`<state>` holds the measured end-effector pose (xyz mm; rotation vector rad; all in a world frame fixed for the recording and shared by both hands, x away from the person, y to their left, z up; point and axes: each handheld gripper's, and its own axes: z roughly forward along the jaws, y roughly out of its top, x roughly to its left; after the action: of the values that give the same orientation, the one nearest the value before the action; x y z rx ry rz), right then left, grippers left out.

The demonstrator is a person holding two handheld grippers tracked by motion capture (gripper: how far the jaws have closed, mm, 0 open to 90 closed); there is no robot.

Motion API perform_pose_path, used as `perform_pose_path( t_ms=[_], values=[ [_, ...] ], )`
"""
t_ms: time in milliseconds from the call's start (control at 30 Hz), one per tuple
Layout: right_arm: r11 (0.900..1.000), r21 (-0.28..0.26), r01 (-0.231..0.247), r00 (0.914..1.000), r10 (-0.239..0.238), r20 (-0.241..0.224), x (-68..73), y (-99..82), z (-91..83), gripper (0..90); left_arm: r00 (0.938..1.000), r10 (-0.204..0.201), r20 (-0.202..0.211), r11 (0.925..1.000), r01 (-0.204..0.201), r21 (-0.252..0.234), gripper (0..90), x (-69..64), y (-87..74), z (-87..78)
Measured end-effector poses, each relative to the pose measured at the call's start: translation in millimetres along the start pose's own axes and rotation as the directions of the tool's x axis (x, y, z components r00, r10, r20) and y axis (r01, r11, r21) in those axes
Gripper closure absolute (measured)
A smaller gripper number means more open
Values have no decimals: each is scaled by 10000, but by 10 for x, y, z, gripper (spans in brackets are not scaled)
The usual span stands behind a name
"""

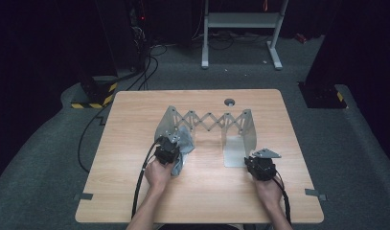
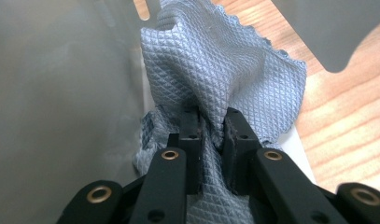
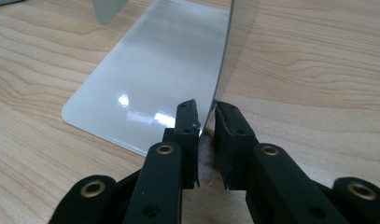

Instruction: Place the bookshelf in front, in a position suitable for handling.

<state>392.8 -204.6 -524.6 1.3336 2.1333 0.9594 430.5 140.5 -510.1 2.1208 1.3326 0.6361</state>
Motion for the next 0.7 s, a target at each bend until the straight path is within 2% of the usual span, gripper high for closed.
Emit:
perform_pose_path(
  t_ms=[533, 700],
  values=[
    [10000, 11, 9, 10000, -9, -4, 6, 2, 2, 799, 9999, -10, -129, 10000, 9, -21, 796, 36, -222, -223],
    [10000, 5, 24, 10000, -24, 4, 8, 2, 2, 799, 10000, -67, 50, 9999, 67, -119, 796, 24, -263, -311]
  ],
)
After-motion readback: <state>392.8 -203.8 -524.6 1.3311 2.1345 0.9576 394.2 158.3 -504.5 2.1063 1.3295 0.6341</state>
